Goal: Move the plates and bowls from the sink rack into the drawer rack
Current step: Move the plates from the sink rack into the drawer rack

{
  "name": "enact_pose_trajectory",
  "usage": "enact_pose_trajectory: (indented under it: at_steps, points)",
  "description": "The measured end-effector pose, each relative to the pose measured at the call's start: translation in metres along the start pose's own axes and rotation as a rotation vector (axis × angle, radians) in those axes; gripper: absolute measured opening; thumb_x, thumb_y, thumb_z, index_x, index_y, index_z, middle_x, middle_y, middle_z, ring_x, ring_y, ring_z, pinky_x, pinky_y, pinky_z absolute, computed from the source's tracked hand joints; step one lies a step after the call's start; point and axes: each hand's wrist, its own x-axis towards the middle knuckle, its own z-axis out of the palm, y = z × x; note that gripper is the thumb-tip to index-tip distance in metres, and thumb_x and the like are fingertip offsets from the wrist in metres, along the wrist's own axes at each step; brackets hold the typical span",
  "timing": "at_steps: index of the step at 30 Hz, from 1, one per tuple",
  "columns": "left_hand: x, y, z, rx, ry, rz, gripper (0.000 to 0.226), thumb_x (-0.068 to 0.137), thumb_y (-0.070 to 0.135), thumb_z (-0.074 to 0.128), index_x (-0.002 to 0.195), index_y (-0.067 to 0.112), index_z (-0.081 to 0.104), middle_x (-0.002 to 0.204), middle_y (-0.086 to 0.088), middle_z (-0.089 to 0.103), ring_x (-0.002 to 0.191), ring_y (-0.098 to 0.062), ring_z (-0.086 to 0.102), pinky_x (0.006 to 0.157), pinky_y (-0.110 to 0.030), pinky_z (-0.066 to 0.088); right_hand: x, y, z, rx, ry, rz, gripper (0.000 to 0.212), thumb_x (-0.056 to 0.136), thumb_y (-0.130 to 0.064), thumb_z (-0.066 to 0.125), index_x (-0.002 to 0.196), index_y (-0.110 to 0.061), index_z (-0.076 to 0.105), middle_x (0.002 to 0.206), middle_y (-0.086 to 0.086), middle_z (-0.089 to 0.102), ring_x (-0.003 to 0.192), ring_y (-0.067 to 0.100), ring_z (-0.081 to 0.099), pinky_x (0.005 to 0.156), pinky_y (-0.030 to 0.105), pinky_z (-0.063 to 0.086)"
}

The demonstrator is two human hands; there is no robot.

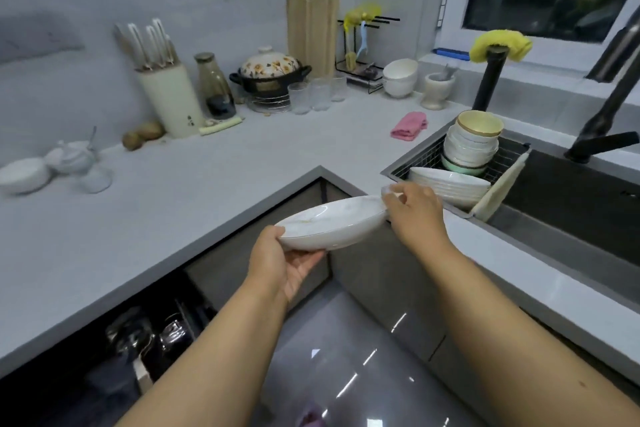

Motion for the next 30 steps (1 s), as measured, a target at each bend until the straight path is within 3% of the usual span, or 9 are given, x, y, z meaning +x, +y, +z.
enact_pose_trajectory:
  at_steps: [5, 9, 12, 14, 17, 23, 26, 28, 30]
  points:
    - [-0.029, 0.033, -0.063, -0.074, 0.11, 0.107, 0.021, 0.097, 0.017, 0.036, 0.097, 0.007, 0.055, 0.093, -0.019, 0.064, 0.083, -0.034, 0.065, 0.053, -0.038, 0.059, -0.027, -0.045, 0.058, 0.104, -0.238, 0.014, 0.038, 0.092, -0.047, 0.041, 0.097, -0.015, 0.061, 0.105, 0.01, 0.06, 0.098, 0.026, 0.055, 0.08, 0.035, 0.045]
    - [-0.047, 0.055, -0.123, -0.184, 0.192, 0.159, 0.024, 0.097, 0.02, 0.038, 0.105, 0.006, 0.056, 0.098, -0.02, 0.066, 0.087, -0.034, 0.066, 0.057, -0.042, 0.06, -0.056, -0.092, 0.103, 0.226, -0.446, 0.088, 0.046, 0.085, -0.052, 0.041, 0.092, -0.01, 0.06, 0.082, 0.006, 0.058, 0.072, 0.027, 0.057, 0.069, 0.036, 0.049]
    - [-0.063, 0.068, -0.166, -0.244, 0.238, 0.191, 0.027, 0.099, 0.021, 0.037, 0.112, 0.006, 0.056, 0.103, -0.019, 0.066, 0.089, -0.034, 0.066, 0.057, -0.044, 0.057, -0.09, -0.126, 0.133, 0.468, -0.616, 0.266, 0.035, 0.094, -0.038, 0.044, 0.104, -0.009, 0.059, 0.082, 0.007, 0.056, 0.057, 0.021, 0.055, 0.051, 0.027, 0.054]
    - [-0.076, 0.077, -0.199, -0.278, 0.276, 0.211, 0.027, 0.099, 0.02, 0.037, 0.115, 0.006, 0.054, 0.099, -0.018, 0.066, 0.085, -0.033, 0.065, 0.059, -0.044, 0.054, -0.122, -0.148, 0.15, 0.576, -0.703, 0.343, 0.03, 0.097, -0.032, 0.044, 0.103, -0.009, 0.062, 0.089, 0.012, 0.064, 0.068, 0.026, 0.062, 0.061, 0.034, 0.059]
    - [-0.098, 0.09, -0.255, -0.294, 0.312, 0.219, 0.029, 0.099, 0.018, 0.037, 0.117, 0.004, 0.055, 0.097, -0.02, 0.067, 0.085, -0.034, 0.066, 0.064, -0.045, 0.055, -0.169, -0.176, 0.177, 0.675, -0.794, 0.408, 0.024, 0.097, -0.026, 0.043, 0.085, -0.014, 0.061, 0.079, 0.012, 0.066, 0.076, 0.03, 0.063, 0.078, 0.044, 0.053]
    - [-0.152, 0.114, -0.377, -0.273, 0.44, 0.197, 0.03, 0.101, 0.02, 0.036, 0.117, 0.003, 0.054, 0.096, -0.022, 0.067, 0.08, -0.035, 0.067, 0.058, -0.04, 0.054, -0.263, -0.229, 0.245, 0.68, -0.921, 0.535, 0.013, 0.093, -0.023, 0.053, 0.096, -0.011, 0.054, 0.084, 0.023, 0.059, 0.073, 0.033, 0.063, 0.057, 0.038, 0.059]
    - [-0.175, 0.122, -0.439, -0.147, 0.534, 0.179, 0.033, 0.102, 0.027, 0.035, 0.113, 0.004, 0.055, 0.095, -0.024, 0.068, 0.078, -0.036, 0.069, 0.059, -0.04, 0.056, -0.31, -0.252, 0.28, 0.646, -0.961, 0.5, 0.013, 0.093, -0.02, 0.053, 0.095, -0.007, 0.054, 0.085, 0.024, 0.06, 0.074, 0.035, 0.064, 0.059, 0.04, 0.058]
    - [-0.188, 0.126, -0.48, -0.04, 0.616, 0.165, 0.037, 0.103, 0.038, 0.034, 0.107, 0.007, 0.055, 0.096, -0.021, 0.068, 0.082, -0.034, 0.069, 0.065, -0.04, 0.056, -0.338, -0.267, 0.305, 0.614, -0.983, 0.464, 0.018, 0.093, -0.02, 0.053, 0.103, -0.005, 0.053, 0.087, 0.025, 0.061, 0.075, 0.036, 0.066, 0.06, 0.042, 0.06]
    - [-0.201, 0.129, -0.519, 0.096, 0.72, 0.159, 0.04, 0.101, 0.044, 0.034, 0.105, 0.01, 0.055, 0.099, -0.015, 0.067, 0.091, -0.029, 0.065, 0.081, -0.041, 0.054, -0.364, -0.278, 0.329, 0.553, -0.992, 0.398, 0.018, 0.092, -0.02, 0.053, 0.106, -0.008, 0.054, 0.085, 0.024, 0.063, 0.072, 0.035, 0.067, 0.061, 0.041, 0.06]
